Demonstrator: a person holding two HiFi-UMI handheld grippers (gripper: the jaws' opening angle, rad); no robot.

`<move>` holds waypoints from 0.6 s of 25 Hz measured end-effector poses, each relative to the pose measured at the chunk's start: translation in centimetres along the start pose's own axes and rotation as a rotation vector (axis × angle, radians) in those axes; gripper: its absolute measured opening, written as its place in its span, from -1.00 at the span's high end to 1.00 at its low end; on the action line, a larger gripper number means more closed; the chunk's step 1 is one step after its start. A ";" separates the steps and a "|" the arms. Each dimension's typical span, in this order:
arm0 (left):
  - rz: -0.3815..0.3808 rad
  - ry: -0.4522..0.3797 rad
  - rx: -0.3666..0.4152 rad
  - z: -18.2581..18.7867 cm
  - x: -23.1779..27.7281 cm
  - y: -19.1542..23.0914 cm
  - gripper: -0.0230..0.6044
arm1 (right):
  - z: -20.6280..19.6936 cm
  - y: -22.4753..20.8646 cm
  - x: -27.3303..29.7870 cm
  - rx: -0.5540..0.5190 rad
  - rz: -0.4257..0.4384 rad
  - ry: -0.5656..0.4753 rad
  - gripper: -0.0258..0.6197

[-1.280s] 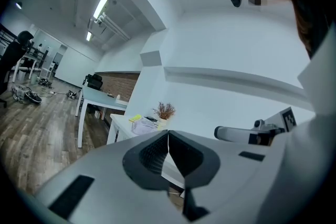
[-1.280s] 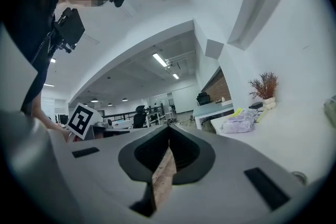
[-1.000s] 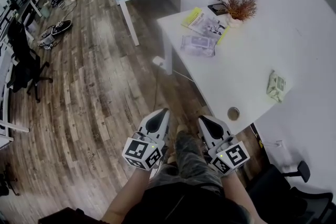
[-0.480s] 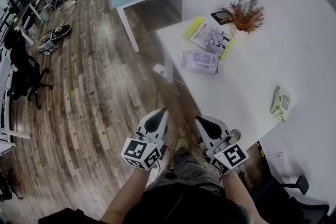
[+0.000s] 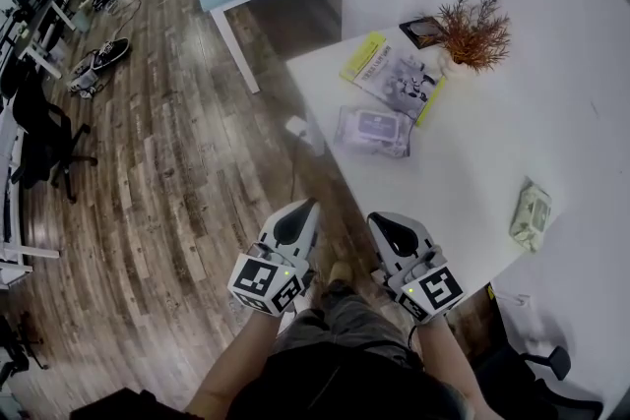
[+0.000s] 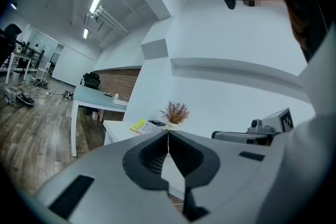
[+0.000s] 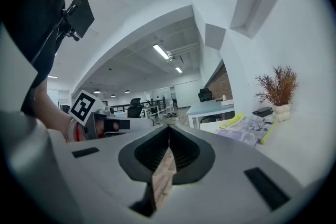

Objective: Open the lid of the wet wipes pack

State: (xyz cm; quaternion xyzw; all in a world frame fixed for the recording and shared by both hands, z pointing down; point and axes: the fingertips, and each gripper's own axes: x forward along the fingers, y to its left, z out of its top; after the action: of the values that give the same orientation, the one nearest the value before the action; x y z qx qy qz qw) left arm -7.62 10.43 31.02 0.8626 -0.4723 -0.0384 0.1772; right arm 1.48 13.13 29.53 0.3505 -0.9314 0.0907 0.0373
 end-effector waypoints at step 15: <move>-0.035 0.061 0.046 -1.4 5.0 1.0 0.88 | -1.0 -5.2 1.8 -0.044 -0.023 0.017 0.86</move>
State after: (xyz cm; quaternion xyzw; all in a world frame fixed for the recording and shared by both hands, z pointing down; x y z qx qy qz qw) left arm -5.35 6.17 33.20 0.8753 -0.4523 -0.0045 0.1710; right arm 3.55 8.31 31.52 0.3594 -0.9288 0.0725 0.0539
